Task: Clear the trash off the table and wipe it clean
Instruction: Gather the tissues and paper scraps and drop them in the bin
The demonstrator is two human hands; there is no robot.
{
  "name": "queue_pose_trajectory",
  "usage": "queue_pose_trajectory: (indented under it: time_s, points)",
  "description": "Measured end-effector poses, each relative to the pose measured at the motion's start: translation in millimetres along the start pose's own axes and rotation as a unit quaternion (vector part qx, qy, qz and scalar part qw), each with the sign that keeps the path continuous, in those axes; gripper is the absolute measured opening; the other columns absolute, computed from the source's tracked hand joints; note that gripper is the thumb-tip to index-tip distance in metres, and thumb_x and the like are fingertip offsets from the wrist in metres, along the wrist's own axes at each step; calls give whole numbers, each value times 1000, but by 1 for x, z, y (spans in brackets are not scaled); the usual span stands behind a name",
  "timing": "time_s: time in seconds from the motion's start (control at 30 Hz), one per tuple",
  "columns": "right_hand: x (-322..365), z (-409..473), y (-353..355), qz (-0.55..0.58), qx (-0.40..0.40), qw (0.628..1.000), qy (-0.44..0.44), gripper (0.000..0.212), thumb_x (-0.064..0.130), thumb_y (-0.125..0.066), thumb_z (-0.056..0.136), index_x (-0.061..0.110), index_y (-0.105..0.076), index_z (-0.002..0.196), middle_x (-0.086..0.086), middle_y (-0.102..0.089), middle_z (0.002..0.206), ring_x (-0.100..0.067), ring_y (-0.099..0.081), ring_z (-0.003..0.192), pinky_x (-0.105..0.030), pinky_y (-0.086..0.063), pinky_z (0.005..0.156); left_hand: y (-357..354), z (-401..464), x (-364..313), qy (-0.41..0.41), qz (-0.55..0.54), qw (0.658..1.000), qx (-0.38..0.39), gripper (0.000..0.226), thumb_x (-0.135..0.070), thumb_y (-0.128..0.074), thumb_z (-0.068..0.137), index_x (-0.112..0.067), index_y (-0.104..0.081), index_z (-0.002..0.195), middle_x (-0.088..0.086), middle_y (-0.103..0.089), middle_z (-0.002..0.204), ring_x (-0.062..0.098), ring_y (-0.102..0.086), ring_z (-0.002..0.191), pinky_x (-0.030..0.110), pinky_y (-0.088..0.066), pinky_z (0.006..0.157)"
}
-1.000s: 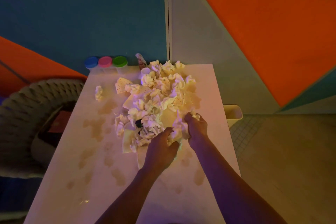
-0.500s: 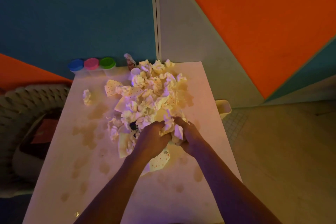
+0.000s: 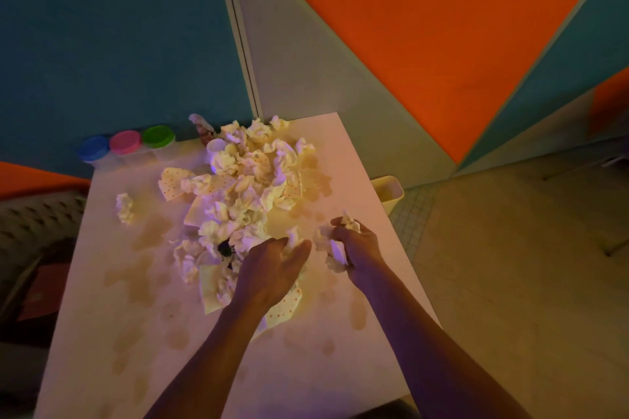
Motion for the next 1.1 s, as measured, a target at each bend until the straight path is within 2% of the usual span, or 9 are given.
queue_pose_trajectory:
  time_s: [0.13, 0.27, 0.37, 0.43, 0.53, 0.6, 0.73, 0.93, 1.1]
  points:
    - [5, -2, 20, -12, -27, 1000, 0, 21, 6, -54, 90, -3, -70, 100, -18, -74, 78, -26, -57, 42, -26, -37, 46, -9, 0, -14, 11, -25, 999, -18, 64, -73, -34, 93, -20, -67, 77, -4, -69, 79, 20, -64, 78, 36, -51, 75]
    - [23, -1, 52, 6, -26, 1000, 4, 28, 2, -53, 88, 6, -72, 67, -19, -70, 66, -28, -53, 46, -24, -35, 44, -31, 4, -33, 14, -28, 999, -30, 48, -55, -45, 97, -17, -72, 89, 1, -74, 92, 24, -69, 89, 36, -53, 81]
    - [35, 3, 76, 18, -15, 1000, 10, 11, 5, -57, 84, 3, -68, 83, -13, -67, 71, -24, -58, 49, -22, -39, 41, -45, 2, -54, 23, -11, 999, -48, 40, -45, -53, 97, -13, -73, 111, 5, -73, 114, 25, -66, 105, 29, -47, 87]
    - [43, 5, 99, 22, 7, 1000, 0, 25, 12, -65, 71, 6, -65, 95, -17, -61, 80, -27, -56, 55, -24, -40, 41, -59, -1, -79, 23, -22, 998, -59, 30, -35, -58, 97, -16, -72, 115, 3, -72, 118, 25, -66, 109, 26, -45, 87]
    - [56, 7, 137, 38, 49, 998, -7, 21, 13, -75, 72, 14, -60, 86, -18, -55, 81, -25, -52, 52, -21, -36, 42, -83, -8, -117, 2, -33, 997, -76, 24, -25, -57, 96, -25, -72, 116, -2, -71, 119, 21, -66, 109, 29, -50, 92]
    - [66, 8, 165, 41, 66, 997, -8, 18, 16, -79, 78, 15, -61, 78, -16, -59, 72, -25, -52, 50, -22, -34, 44, -100, -12, -142, 2, -13, 995, -97, 24, -21, -58, 96, -23, -72, 116, 1, -71, 117, 23, -66, 107, 31, -49, 91]
    - [85, 9, 214, -10, 40, 999, 21, 21, 10, -82, 75, 16, -62, 77, -5, -65, 68, -22, -59, 59, -34, -47, 59, -125, -16, -181, 13, -4, 990, -143, 20, -20, -61, 95, -18, -73, 111, 5, -71, 111, 28, -67, 100, 34, -52, 86]
    - [110, 24, 274, -75, 20, 996, 35, 24, -6, -68, 70, 12, -62, 85, -11, -58, 73, -23, -58, 64, -31, -47, 58, -158, -11, -226, 0, -22, 990, -142, 21, -33, -67, 93, -15, -71, 103, 5, -70, 101, 25, -65, 88, 33, -53, 78]
    - [134, 44, 312, -87, -8, 995, 44, 21, -8, -62, 77, 13, -59, 79, -7, -55, 68, -18, -53, 58, -24, -42, 50, -175, 6, -257, 6, -43, 989, -144, 29, -32, -71, 90, -10, -69, 109, 2, -66, 101, 13, -57, 83, 20, -40, 67]
Point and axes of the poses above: each hand's wrist, its own z-axis towards the middle knuckle, its own y-axis out of the back of the hand, x = y × z, the point moved 7 cm from there along z, towards the middle knuckle
